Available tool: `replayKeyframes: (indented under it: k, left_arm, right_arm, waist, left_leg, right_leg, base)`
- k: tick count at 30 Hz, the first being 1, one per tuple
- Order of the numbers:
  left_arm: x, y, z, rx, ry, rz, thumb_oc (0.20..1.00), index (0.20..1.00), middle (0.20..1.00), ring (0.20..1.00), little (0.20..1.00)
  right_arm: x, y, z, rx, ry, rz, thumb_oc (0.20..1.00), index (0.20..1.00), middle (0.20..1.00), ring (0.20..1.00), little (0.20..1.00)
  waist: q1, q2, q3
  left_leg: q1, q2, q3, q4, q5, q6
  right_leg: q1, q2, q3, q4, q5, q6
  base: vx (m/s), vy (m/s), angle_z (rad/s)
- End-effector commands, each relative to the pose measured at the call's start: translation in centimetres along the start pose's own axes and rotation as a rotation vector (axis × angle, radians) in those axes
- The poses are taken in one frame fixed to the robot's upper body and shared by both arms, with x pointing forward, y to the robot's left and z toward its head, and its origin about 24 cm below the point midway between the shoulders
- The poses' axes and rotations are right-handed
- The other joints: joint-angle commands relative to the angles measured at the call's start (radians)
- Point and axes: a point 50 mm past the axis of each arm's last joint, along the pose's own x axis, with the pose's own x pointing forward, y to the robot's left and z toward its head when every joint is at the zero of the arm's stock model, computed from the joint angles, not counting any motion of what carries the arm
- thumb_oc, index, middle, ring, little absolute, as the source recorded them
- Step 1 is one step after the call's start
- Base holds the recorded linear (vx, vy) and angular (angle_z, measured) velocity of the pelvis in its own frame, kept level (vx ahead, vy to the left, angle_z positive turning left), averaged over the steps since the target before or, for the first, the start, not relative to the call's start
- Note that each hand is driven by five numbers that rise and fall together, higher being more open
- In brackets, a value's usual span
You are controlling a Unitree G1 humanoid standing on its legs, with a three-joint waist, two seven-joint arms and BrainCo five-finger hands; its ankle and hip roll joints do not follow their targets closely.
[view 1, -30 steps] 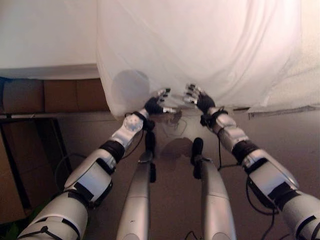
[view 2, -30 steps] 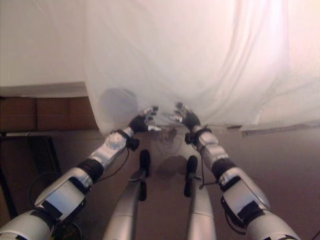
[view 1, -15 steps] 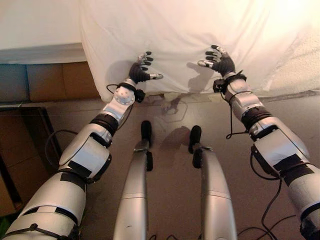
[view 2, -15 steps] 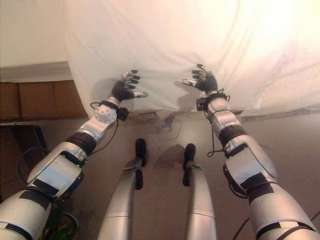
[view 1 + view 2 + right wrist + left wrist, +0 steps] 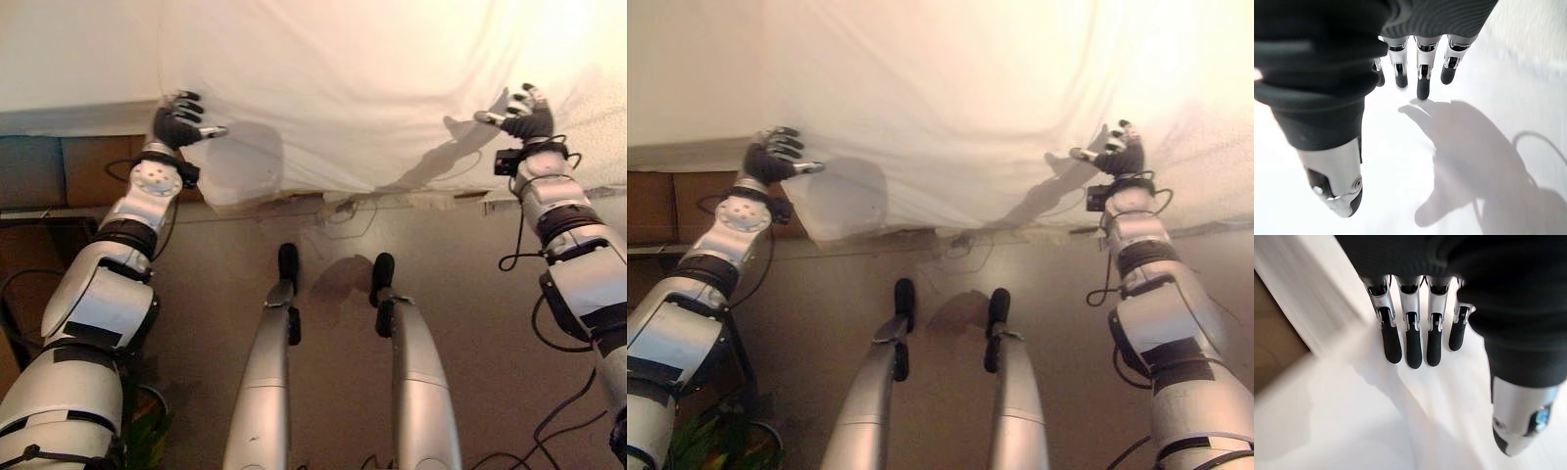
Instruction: Make the bed
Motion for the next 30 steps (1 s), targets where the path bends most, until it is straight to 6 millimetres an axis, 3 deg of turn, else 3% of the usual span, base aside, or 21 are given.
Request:
replayKeyframes:
  k: [1,2,3,5,9,10,11,14,15,16,17,18,19,20,23,24,25,27,28,30]
  left_arm:
    - [-1.1,1.0,-2.8,0.026,0.076,0.088,1.000,1.000,1.000,1.000,1.000]
    - [-2.1,0.9,-4.5,0.044,0.118,0.075,1.000,1.000,1.000,1.000,1.000]
    - [-2.2,0.9,-4.5,0.046,0.119,0.074,1.000,1.000,1.000,1.000,1.000]
    - [-3.3,0.5,-6.4,0.043,0.172,0.067,1.000,1.000,1.000,1.000,1.000]
    - [-7.6,-2.1,-11.0,-0.005,0.306,-0.005,1.000,1.000,1.000,1.000,1.000]
    - [-8.9,-3.1,-11.9,-0.018,0.331,-0.035,1.000,1.000,1.000,1.000,1.000]
    - [-12.1,-5.1,-14.3,-0.049,0.418,-0.111,1.000,1.000,1.000,1.000,1.000]
    - [-17.0,-7.3,-17.1,-0.077,0.552,-0.187,1.000,1.000,1.000,1.000,1.000]
    - [-17.1,-7.3,-17.1,-0.076,0.553,-0.188,1.000,1.000,1.000,1.000,1.000]
    - [-20.1,-8.6,-18.5,-0.066,0.634,-0.257,1.000,1.000,1.000,1.000,1.000]
    - [-20.2,-8.6,-18.5,-0.065,0.635,-0.258,1.000,1.000,1.000,1.000,1.000]
    - [-23.5,-9.6,-19.6,-0.101,0.728,-0.295,1.000,1.000,1.000,1.000,1.000]
    - [-23.5,-9.6,-19.7,-0.101,0.729,-0.296,1.000,1.000,1.000,1.000,1.000]
    - [-26.8,-10.2,-20.7,-0.096,0.817,-0.346,1.000,1.000,1.000,1.000,1.000]
    - [-30.7,-10.9,-21.4,-0.098,0.909,-0.423,1.000,1.000,1.000,1.000,1.000]
    - [-30.7,-10.9,-21.4,-0.098,0.909,-0.423,1.000,1.000,1.000,1.000,1.000]
    - [-33.2,-11.6,-21.6,-0.097,0.965,-0.495,1.000,1.000,1.000,1.000,1.000]
    - [-33.9,-11.8,-21.6,-0.097,0.976,-0.523,1.000,1.000,1.000,1.000,1.000]
    - [-35.8,-12.5,-21.5,-0.090,1.015,-0.590,1.000,1.000,1.000,1.000,1.000]
    - [-36.5,-12.6,-21.5,-0.085,1.037,-0.609,1.000,1.000,1.000,1.000,1.000]
  right_arm:
    - [-0.4,-3.4,-2.2,-0.064,0.029,-0.110,1.000,1.000,1.000,1.000,1.000]
    - [-1.1,-3.6,-4.2,-0.067,0.079,-0.112,1.000,1.000,1.000,1.000,1.000]
    - [-1.1,-3.6,-4.3,-0.068,0.081,-0.111,1.000,1.000,1.000,1.000,1.000]
    - [-2.1,-3.2,-6.6,-0.060,0.140,-0.102,1.000,1.000,1.000,1.000,1.000]
    - [-5.6,-1.0,-12.7,-0.058,0.280,-0.021,1.000,1.000,1.000,1.000,1.000]
    - [-6.8,-0.5,-14.3,-0.054,0.319,0.003,1.000,1.000,1.000,1.000,1.000]
    - [-9.6,0.0,-17.7,-0.061,0.409,0.043,1.000,1.000,1.000,1.000,1.000]
    - [-14.2,1.0,-21.8,-0.048,0.530,0.085,1.000,1.000,1.000,1.000,1.000]
    - [-14.3,1.0,-21.8,-0.049,0.531,0.085,1.000,1.000,1.000,1.000,1.000]
    - [-17.4,1.1,-24.2,-0.075,0.614,0.127,1.000,1.000,1.000,1.000,1.000]
    - [-17.5,1.1,-24.2,-0.075,0.615,0.127,1.000,1.000,1.000,1.000,1.000]
    - [-20.3,1.0,-25.9,-0.082,0.680,0.152,1.000,1.000,1.000,1.000,1.000]
    - [-20.3,0.9,-25.9,-0.082,0.681,0.152,1.000,1.000,1.000,1.000,1.000]
    - [-23.1,0.5,-27.3,-0.104,0.743,0.183,1.000,1.000,1.000,1.000,1.000]
    - [-26.7,-0.1,-28.9,-0.154,0.829,0.245,1.000,1.000,1.000,1.000,1.000]
    - [-26.7,-0.1,-28.9,-0.154,0.829,0.245,1.000,1.000,1.000,1.000,1.000]
    - [-29.1,-0.2,-29.9,-0.205,0.900,0.317,1.000,1.000,1.000,1.000,1.000]
    - [-30.0,-0.5,-30.2,-0.219,0.925,0.334,1.000,1.000,1.000,1.000,1.000]
    - [-32.2,-0.6,-30.9,-0.250,0.993,0.392,1.000,1.000,1.000,1.000,1.000]
    - [-33.1,-0.6,-31.1,-0.273,1.019,0.421,1.000,1.000,1.000,1.000,1.000]
  waist:
    - [0.027,0.030,-0.057]
    - [0.031,0.032,-0.063]
    - [0.031,0.032,-0.062]
    - [0.035,0.030,-0.070]
    - [0.046,0.026,-0.100]
    - [0.048,0.024,-0.108]
    - [0.052,0.022,-0.140]
    - [0.055,0.016,-0.178]
    - [0.055,0.016,-0.177]
    - [0.056,0.011,-0.208]
    - [0.056,0.011,-0.207]
    - [0.053,0.010,-0.233]
    - [0.053,0.011,-0.232]
    - [0.050,0.011,-0.265]
    - [0.046,0.013,-0.317]
    - [0.046,0.013,-0.317]
    - [0.046,0.014,-0.355]
    - [0.046,0.016,-0.369]
    - [0.048,0.016,-0.388]
    - [0.049,0.016,-0.401]
  left_leg:
    - [0.074,-0.030,0.027,-0.010,-0.074,-0.043]
    - [0.113,-0.032,0.018,-0.056,-0.055,-0.043]
    - [0.119,-0.032,0.017,-0.061,-0.052,-0.043]
    - [0.169,-0.031,0.006,-0.113,-0.030,-0.046]
    - [0.304,-0.017,-0.013,-0.241,0.015,-0.042]
    - [0.337,-0.015,-0.018,-0.272,0.027,-0.044]
    - [0.400,-0.004,-0.022,-0.327,0.042,-0.043]
    - [0.485,0.006,-0.021,-0.381,0.054,-0.044]
    - [0.489,0.007,-0.020,-0.383,0.054,-0.044]
    - [0.531,0.010,-0.019,-0.395,0.054,-0.047]
    - [0.534,0.010,-0.019,-0.397,0.055,-0.047]
    - [0.582,0.014,-0.019,-0.409,0.050,-0.045]
    - [0.584,0.014,-0.019,-0.411,0.051,-0.045]
    - [0.620,0.015,-0.014,-0.412,0.046,-0.045]
    - [0.675,0.020,-0.012,-0.427,0.039,-0.045]
    - [0.676,0.020,-0.011,-0.427,0.039,-0.045]
    - [0.707,0.025,-0.007,-0.429,0.026,-0.041]
    - [0.725,0.026,-0.007,-0.429,0.024,-0.039]
    - [0.757,0.025,-0.009,-0.423,0.010,-0.033]
    - [0.778,0.027,-0.008,-0.425,0.005,-0.031]
  right_leg:
    - [0.105,0.016,-0.006,-0.204,0.104,0.052]
    - [0.145,0.025,-0.010,-0.242,0.113,0.052]
    - [0.152,0.025,-0.012,-0.247,0.115,0.052]
    - [0.202,0.031,-0.022,-0.289,0.128,0.052]
    - [0.341,0.047,-0.038,-0.408,0.164,0.056]
    - [0.371,0.051,-0.039,-0.435,0.176,0.059]
    - [0.429,0.059,-0.038,-0.481,0.190,0.063]
    - [0.518,0.067,-0.035,-0.540,0.212,0.069]
    - [0.522,0.067,-0.035,-0.542,0.213,0.069]
    - [0.572,0.066,-0.032,-0.571,0.221,0.074]
    - [0.575,0.066,-0.032,-0.573,0.222,0.074]
    - [0.623,0.064,-0.027,-0.591,0.220,0.075]
    - [0.625,0.064,-0.028,-0.592,0.220,0.075]
    - [0.664,0.064,-0.023,-0.602,0.219,0.076]
    - [0.719,0.064,-0.019,-0.635,0.221,0.081]
    - [0.720,0.064,-0.019,-0.635,0.221,0.081]
    - [0.747,0.061,-0.013,-0.640,0.219,0.084]
    - [0.763,0.059,-0.015,-0.637,0.216,0.084]
    - [0.795,0.056,-0.020,-0.625,0.201,0.081]
    - [0.816,0.056,-0.021,-0.623,0.195,0.081]
  base:
    - [0.01,-0.099,0.02]
    - [0.01,-0.056,0.03]
    - [0.01,-0.085,0.04]
    - [0.02,-0.076,0.01]
    - [0.04,-0.080,0.02]
    - [0.09,-0.066,-0.06]
    - [0.10,-0.050,-0.08]
    - [0.08,-0.028,0.05]
    - [0.08,-0.009,-0.03]
    - [0.06,-0.006,-0.07]
    - [0.10,0.009,-0.08]
    - [0.05,0.014,-0.06]
    - [0.11,0.031,-0.07]
    - [0.08,0.026,-0.04]
    - [0.09,0.032,-0.02]
    - [0.08,0.035,-0.06]
    - [0.10,0.034,-0.07]
    - [0.09,0.031,-0.04]
    - [0.05,0.017,-0.02]
    - [0.09,0.023,-0.02]
